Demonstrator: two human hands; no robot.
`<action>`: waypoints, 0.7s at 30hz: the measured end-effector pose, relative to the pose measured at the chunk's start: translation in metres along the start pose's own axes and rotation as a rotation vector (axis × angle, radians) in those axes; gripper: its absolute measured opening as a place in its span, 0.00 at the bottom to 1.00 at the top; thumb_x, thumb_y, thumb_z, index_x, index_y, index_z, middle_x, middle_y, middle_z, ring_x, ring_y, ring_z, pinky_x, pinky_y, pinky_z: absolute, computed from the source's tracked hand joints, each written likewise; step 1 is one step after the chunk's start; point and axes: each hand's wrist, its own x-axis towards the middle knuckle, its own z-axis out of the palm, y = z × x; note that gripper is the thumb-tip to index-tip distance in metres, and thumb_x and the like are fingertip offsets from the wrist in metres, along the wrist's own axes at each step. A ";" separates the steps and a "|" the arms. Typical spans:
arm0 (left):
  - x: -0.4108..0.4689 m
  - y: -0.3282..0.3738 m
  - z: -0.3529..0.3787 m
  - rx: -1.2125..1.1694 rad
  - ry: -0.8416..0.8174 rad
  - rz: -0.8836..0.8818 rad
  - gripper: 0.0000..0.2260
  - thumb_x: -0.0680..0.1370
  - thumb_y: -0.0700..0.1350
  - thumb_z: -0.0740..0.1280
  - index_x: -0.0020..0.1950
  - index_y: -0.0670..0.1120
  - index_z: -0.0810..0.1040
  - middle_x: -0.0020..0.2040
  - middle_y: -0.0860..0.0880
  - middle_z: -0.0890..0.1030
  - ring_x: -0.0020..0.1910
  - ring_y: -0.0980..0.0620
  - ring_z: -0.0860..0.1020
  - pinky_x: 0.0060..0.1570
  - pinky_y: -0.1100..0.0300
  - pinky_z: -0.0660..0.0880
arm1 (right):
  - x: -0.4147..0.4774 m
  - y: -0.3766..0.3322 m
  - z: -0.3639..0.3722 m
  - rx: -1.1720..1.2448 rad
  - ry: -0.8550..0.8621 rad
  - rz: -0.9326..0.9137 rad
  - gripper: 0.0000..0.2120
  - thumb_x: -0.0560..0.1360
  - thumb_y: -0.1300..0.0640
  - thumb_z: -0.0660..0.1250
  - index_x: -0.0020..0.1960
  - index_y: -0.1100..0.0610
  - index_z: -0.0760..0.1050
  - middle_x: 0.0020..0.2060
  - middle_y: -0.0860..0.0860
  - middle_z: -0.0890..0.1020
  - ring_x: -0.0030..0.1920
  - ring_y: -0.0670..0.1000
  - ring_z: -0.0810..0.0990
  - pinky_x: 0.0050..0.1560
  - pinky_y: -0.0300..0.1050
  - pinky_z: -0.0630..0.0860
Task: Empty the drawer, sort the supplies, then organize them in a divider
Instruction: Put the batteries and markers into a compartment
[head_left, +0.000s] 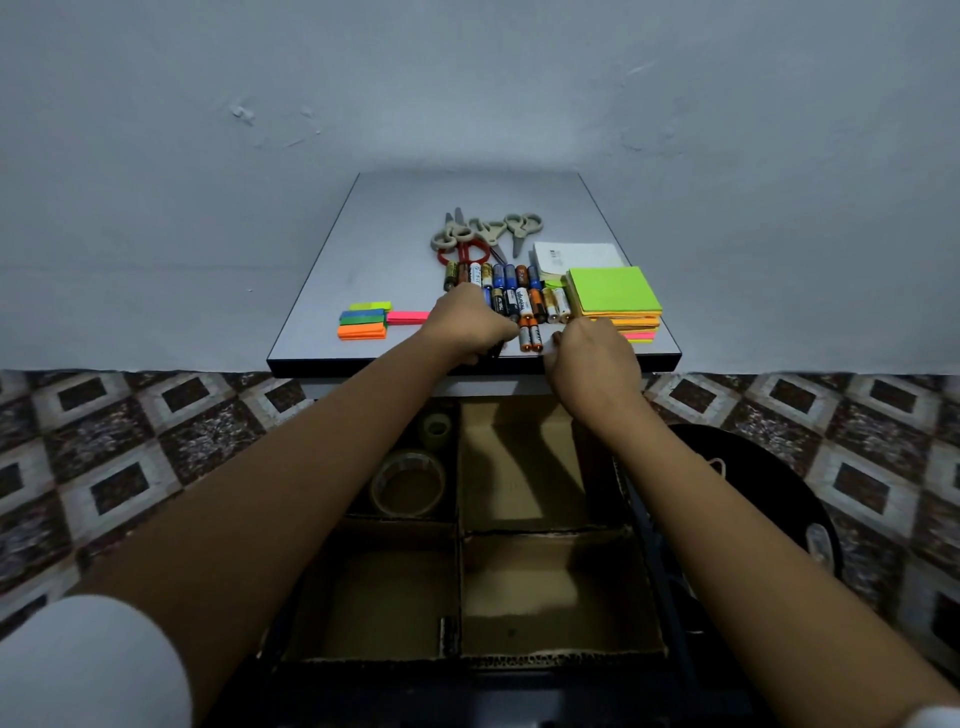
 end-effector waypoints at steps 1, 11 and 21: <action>0.000 0.001 0.001 -0.050 -0.024 -0.021 0.10 0.74 0.39 0.67 0.35 0.42 0.69 0.32 0.46 0.72 0.29 0.52 0.71 0.27 0.62 0.70 | -0.001 0.001 0.000 0.044 0.001 0.020 0.11 0.78 0.58 0.62 0.53 0.65 0.75 0.49 0.60 0.77 0.46 0.58 0.74 0.39 0.44 0.65; 0.006 0.010 0.008 -0.246 -0.088 -0.174 0.06 0.74 0.37 0.69 0.43 0.41 0.72 0.32 0.47 0.73 0.26 0.56 0.70 0.20 0.68 0.71 | 0.006 0.013 -0.012 0.583 -0.073 0.175 0.08 0.75 0.59 0.67 0.51 0.63 0.77 0.50 0.58 0.80 0.47 0.55 0.79 0.50 0.52 0.78; 0.009 0.008 0.016 -0.158 -0.010 -0.111 0.07 0.74 0.39 0.70 0.42 0.41 0.72 0.35 0.45 0.76 0.29 0.52 0.73 0.26 0.61 0.71 | 0.003 0.006 -0.010 0.582 -0.048 0.193 0.12 0.77 0.58 0.65 0.58 0.62 0.78 0.53 0.58 0.81 0.47 0.55 0.80 0.50 0.51 0.79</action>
